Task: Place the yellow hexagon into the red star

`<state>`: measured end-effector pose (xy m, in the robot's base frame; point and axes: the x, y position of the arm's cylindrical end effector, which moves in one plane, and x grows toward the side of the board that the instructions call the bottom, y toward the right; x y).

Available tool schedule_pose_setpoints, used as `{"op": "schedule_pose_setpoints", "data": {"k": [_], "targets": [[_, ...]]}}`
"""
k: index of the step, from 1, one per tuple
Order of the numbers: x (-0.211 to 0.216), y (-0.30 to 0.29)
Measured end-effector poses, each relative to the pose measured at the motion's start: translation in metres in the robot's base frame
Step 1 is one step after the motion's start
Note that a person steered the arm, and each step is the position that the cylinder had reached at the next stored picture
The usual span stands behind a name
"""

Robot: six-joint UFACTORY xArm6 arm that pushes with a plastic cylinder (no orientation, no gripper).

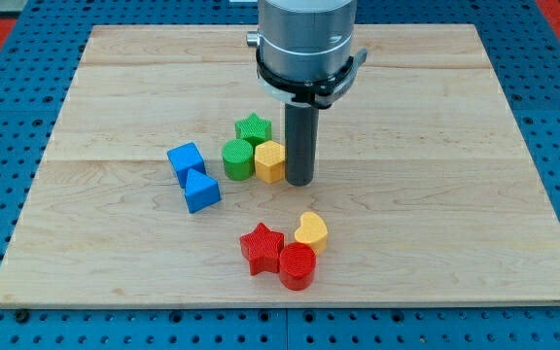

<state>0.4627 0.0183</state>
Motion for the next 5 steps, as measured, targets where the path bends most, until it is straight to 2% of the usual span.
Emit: {"op": "schedule_pose_setpoints", "data": {"k": [1,2,3,5], "targets": [[-0.056,-0.001],[-0.059,-0.035],[-0.007,-0.035],[0.052,-0.035]]}}
